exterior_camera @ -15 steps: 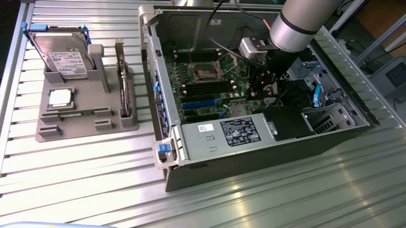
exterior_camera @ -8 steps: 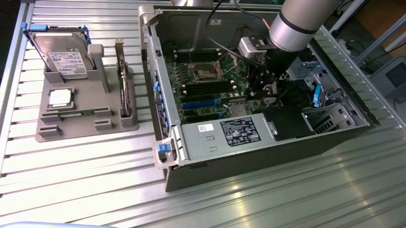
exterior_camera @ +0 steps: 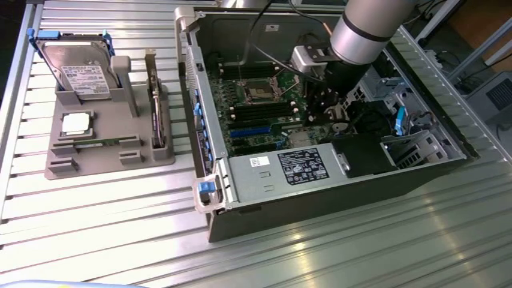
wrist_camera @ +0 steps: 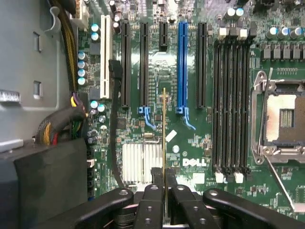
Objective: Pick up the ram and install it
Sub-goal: 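Insert the ram into the slot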
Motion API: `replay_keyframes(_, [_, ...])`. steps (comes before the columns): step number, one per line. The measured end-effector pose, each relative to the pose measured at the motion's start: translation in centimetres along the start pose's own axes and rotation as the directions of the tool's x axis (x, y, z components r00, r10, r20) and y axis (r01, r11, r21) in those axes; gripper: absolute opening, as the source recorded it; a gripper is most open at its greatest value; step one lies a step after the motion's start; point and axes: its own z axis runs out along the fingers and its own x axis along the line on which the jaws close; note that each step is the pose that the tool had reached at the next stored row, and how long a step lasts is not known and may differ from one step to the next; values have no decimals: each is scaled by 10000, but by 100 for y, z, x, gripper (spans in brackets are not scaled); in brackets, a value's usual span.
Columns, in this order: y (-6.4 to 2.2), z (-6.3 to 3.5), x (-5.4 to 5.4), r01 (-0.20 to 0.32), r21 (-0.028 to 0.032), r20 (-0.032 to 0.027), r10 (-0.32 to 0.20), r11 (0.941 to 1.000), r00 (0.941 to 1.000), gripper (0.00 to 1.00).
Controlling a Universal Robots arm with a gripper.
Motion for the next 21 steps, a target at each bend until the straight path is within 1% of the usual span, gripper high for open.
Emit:
replay_keyframes(1, [21, 1, -11, 0, 0, 0, 0, 10000, 10000, 13])
replay_keyframes(2, [73, 2, -20, 0, 3, 0, 0, 10000, 10000, 13])
replay_keyframes(3, [101, 3, -31, 1, 4, -2, -1, 10000, 10000, 13])
replay_keyframes(5, [112, 2, -78, 5, 5, -22, -5, 10000, 10000, 13])
replay_keyframes(6, [114, 0, -123, 15, 5, -44, -15, 10000, 10000, 13])
replay_keyframes(7, [116, -7, -158, 19, 5, -79, -19, 10000, 10000, 13])
replay_keyframes(9, [131, -20, -218, 16, 6, -164, -16, 10000, 9999, 13])
replay_keyframes(10, [145, -20, -241, 16, 5, -180, -15, 10000, 9998, 13])
replay_keyframes(12, [233, -17, -325, 16, 6, -183, -15, 10000, 9998, 13])
replay_keyframes(13, [271, -13, -343, 17, 5, -184, -17, 10000, 9998, 13])
replay_keyframes(14, [294, -8, -359, 17, 6, -182, -17, 10000, 9998, 13])
replay_keyframes(15, [322, 9, -410, 16, 6, -177, -16, 10000, 9998, 13])
replay_keyframes(17, [364, 33, -471, 17, 6, -178, -17, 10000, 9998, 13])
replay_keyframes(18, [413, 52, -528, 16, 6, -176, -15, 10000, 9998, 13])
replay_keyframes(21, [451, 62, -536, 16, 6, -178, -16, 10000, 9998, 13])
